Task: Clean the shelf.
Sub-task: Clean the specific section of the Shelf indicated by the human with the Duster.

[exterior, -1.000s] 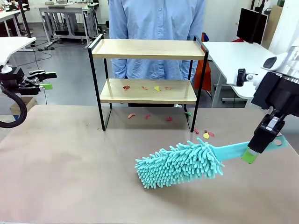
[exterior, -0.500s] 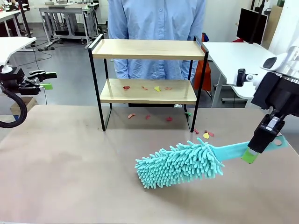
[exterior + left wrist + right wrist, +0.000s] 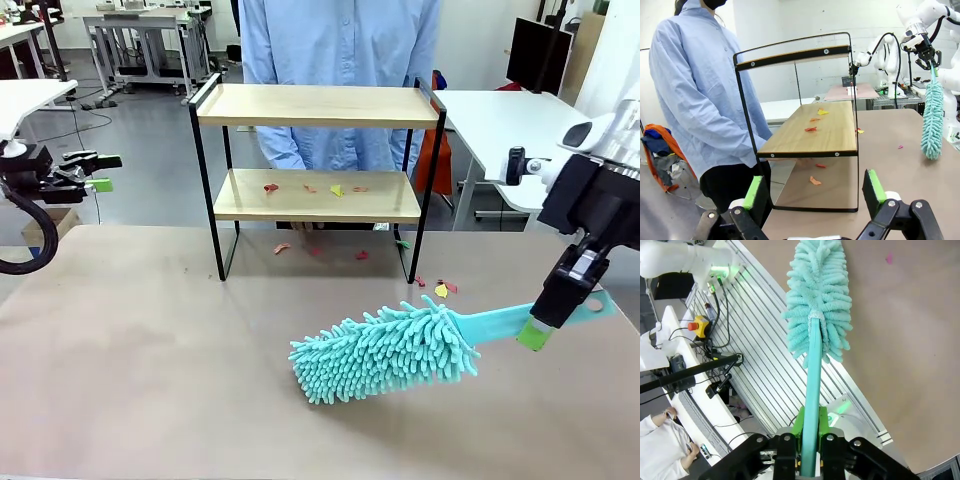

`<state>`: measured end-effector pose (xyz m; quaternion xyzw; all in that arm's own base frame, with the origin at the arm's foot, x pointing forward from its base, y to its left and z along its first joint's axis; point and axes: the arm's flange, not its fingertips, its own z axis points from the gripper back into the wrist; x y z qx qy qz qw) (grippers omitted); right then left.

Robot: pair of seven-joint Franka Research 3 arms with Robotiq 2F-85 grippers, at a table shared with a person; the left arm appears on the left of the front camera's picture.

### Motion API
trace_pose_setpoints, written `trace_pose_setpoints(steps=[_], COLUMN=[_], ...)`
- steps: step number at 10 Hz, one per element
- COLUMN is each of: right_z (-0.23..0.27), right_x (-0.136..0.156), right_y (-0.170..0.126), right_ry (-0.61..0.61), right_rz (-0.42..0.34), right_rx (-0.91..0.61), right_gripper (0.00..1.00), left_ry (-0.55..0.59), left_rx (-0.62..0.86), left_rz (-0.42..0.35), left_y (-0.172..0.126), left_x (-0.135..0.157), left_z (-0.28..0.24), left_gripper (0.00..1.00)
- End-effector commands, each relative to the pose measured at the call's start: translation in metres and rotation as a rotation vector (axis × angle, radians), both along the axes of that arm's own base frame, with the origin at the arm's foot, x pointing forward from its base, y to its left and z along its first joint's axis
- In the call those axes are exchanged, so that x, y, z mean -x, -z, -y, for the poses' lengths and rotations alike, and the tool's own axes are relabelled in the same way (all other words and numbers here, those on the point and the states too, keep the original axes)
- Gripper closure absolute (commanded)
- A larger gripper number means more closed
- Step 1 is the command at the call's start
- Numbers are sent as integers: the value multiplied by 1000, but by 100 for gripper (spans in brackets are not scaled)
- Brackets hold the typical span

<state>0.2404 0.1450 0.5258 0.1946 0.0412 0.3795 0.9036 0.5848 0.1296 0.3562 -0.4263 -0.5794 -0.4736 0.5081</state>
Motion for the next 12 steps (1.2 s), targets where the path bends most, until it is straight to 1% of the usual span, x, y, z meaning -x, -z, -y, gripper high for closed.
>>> trace_pose_setpoints(steps=[1, 12], right_z=[-1, -1], right_x=[-2, -2], right_y=[-6, -6], right_ry=[14, 14], right_rz=[-10, -10], right_rx=[-9, -9], right_gripper=[88, 88], left_ry=[-1, -1], left_rx=[-2, -2], left_rz=[8, 8], left_y=[-2, -2], left_x=[0, 0], left_z=[0, 0], left_gripper=[0, 0])
